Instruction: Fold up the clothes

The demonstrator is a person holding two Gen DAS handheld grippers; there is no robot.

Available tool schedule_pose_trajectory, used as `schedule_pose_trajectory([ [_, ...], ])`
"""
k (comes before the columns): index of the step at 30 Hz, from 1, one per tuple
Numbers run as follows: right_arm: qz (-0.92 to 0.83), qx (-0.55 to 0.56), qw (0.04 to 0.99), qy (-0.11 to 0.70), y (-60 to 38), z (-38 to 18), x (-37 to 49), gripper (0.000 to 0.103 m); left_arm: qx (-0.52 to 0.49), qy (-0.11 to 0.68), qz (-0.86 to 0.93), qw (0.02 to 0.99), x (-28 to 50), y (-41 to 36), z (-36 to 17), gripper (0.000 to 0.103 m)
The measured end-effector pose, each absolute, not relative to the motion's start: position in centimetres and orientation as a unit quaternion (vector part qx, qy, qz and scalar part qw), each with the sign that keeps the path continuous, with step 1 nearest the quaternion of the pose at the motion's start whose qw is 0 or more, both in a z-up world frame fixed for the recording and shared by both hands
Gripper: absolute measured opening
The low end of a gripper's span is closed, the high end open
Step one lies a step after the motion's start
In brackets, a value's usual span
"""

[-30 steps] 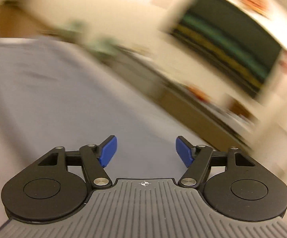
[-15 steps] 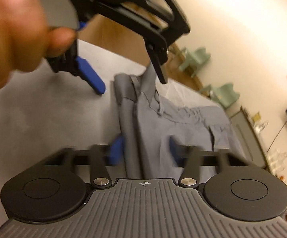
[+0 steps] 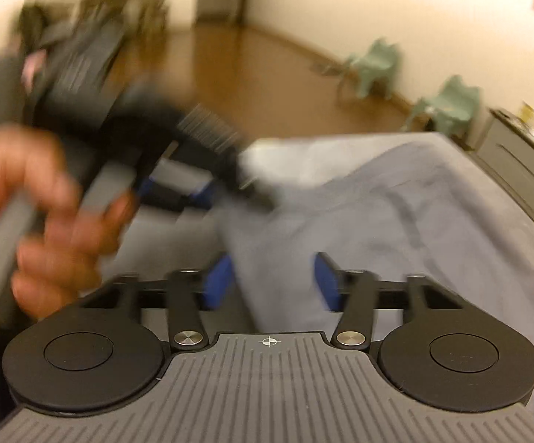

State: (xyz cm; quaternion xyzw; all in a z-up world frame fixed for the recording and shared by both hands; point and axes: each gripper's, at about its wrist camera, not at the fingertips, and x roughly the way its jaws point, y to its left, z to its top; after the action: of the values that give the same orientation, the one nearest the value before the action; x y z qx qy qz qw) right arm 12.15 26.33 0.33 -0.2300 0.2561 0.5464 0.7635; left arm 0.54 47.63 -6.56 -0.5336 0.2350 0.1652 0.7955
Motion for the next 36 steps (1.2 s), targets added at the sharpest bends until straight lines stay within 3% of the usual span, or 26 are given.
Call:
schedule_pose_trajectory([
  [4,0.439,-0.148,0.836,0.295,24.3,3.0,19.8,0.05,-0.493,0.231,0.177,0.82,0.5,46.3,-5.1,0.02],
  [5,0.4,-0.152,0.848,0.313,24.2,2.5,21.9,0.048,-0.476,0.229,0.181,0.83,0.5,45.8,-4.5,0.02],
  [7,0.331,-0.171,0.858,0.353,24.7,0.9,26.2,0.033,-0.421,0.219,0.184,0.861,0.7,44.3,-2.9,0.019],
  [9,0.283,-0.205,0.853,0.389,25.1,-1.7,29.3,0.03,-0.362,0.209,0.182,0.89,1.1,42.3,-1.3,0.019],
  [11,0.278,-0.222,0.839,0.412,24.8,-4.1,30.5,0.036,-0.303,0.198,0.173,0.916,1.6,40.0,0.1,0.019],
  [14,0.292,-0.206,0.815,0.456,24.6,-3.5,32.4,0.038,-0.203,0.186,0.159,0.948,2.5,35.5,1.9,0.019],
  [17,0.31,-0.142,0.82,0.461,23.8,-0.5,33.7,0.051,-0.116,0.184,0.139,0.966,3.5,30.9,2.5,0.019],
  [18,0.325,-0.117,0.82,0.456,23.8,0.8,33.9,0.062,-0.091,0.184,0.134,0.97,3.8,29.6,2.6,0.019],
  [19,0.341,-0.094,0.819,0.452,23.9,2.0,34.0,0.08,-0.068,0.184,0.128,0.972,4.0,28.3,2.5,0.019],
  [21,0.393,-0.099,0.799,0.445,25.1,3.9,32.6,0.096,-0.029,0.187,0.123,0.974,4.4,26.2,2.4,0.019],
  [27,0.454,-0.28,0.73,0.426,33.8,4.1,27.5,0.098,0.029,0.193,0.115,0.974,5.1,23.0,1.8,0.019],
  [29,0.442,-0.352,0.708,0.424,36.1,2.6,26.0,0.085,0.039,0.197,0.114,0.973,5.1,22.3,1.6,0.019],
  [31,0.415,-0.413,0.692,0.423,37.0,0.8,24.9,0.036,0.045,0.202,0.112,0.972,5.1,21.8,1.6,0.019],
  [32,0.416,-0.412,0.691,0.424,36.8,0.9,24.6,0.026,0.045,0.201,0.111,0.972,4.9,21.6,1.7,0.019],
  [34,0.426,-0.394,0.702,0.414,35.4,1.9,24.4,0.016,0.05,0.192,0.105,0.975,4.2,21.1,2.1,0.019],
  [36,0.433,-0.338,0.73,0.406,32.5,3.9,25.0,0.015,0.06,0.18,0.09,0.978,3.6,19.8,2.5,0.019],
])
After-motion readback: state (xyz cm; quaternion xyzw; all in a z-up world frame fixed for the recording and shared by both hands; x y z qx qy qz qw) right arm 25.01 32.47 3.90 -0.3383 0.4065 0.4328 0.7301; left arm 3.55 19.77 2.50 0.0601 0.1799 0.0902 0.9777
